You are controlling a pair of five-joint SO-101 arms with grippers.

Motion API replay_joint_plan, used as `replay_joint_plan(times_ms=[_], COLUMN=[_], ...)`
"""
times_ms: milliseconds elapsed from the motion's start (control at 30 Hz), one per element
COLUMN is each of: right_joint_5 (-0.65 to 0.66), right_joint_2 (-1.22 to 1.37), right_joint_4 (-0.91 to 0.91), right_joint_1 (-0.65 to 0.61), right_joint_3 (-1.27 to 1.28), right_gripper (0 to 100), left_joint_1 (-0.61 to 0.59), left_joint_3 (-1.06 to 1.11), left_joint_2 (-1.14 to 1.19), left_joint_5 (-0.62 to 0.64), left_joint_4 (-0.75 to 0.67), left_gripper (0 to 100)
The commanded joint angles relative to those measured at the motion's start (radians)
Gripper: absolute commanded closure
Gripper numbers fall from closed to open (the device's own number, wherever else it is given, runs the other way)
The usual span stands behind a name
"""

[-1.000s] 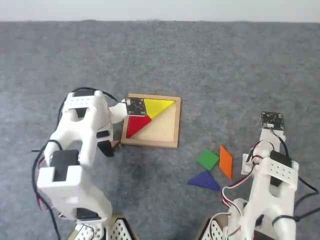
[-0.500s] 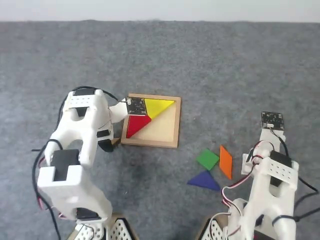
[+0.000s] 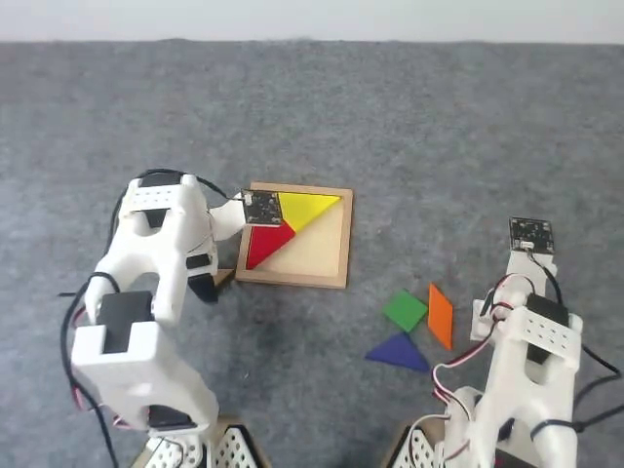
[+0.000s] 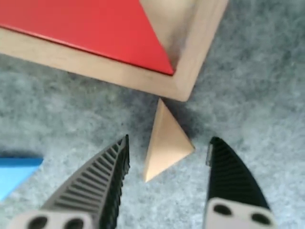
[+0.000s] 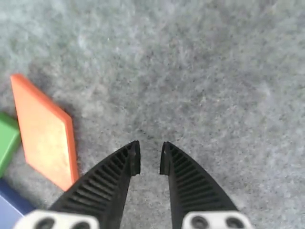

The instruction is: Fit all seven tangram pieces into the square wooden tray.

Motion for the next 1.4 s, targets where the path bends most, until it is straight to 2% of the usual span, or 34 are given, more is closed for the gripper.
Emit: replay_joint_plan(times_ms=[0,433,633,900,1133,1300,1367], right_joint_5=[0.015,0.015,0.015,0.015,0.015,0.015,0.015], right_joint_2=[-0.001,-0.001,-0.001,0.001,0.001,0.001,0.001], right_joint_4=[-0.021,-0.024,-0.024,-0.024,-0.024,-0.024,-0.024], right_joint_1=[-0.010,-0.010,-0.010,-0.010,-0.010,-0.010,-0.010], right_joint_3=[-0.006,-0.006,-0.006,-0.005,-0.005,-0.005,-0.005], right_gripper=[91.4,91.4,91.4,91.4,91.4,91.4,91.4], left_joint_1=[0.026,0.006,0.005,0.009,0.005,0.002,0.002], left_joint_3=[-0.038,-0.035,-0.019,-0.018,-0.019,-0.024,-0.035], left_joint_2=[-0.005,-0.009,-0.011,-0.011,-0.011,-0.011,-0.018], left_joint_5=[-0.008,0.000,0.117,0.410,0.417,0.405,0.345], left_joint_4=[0.025,0.034,0.034,0.038,0.060,0.061,0.077], left_gripper=[77,83,83,88,87,75,73])
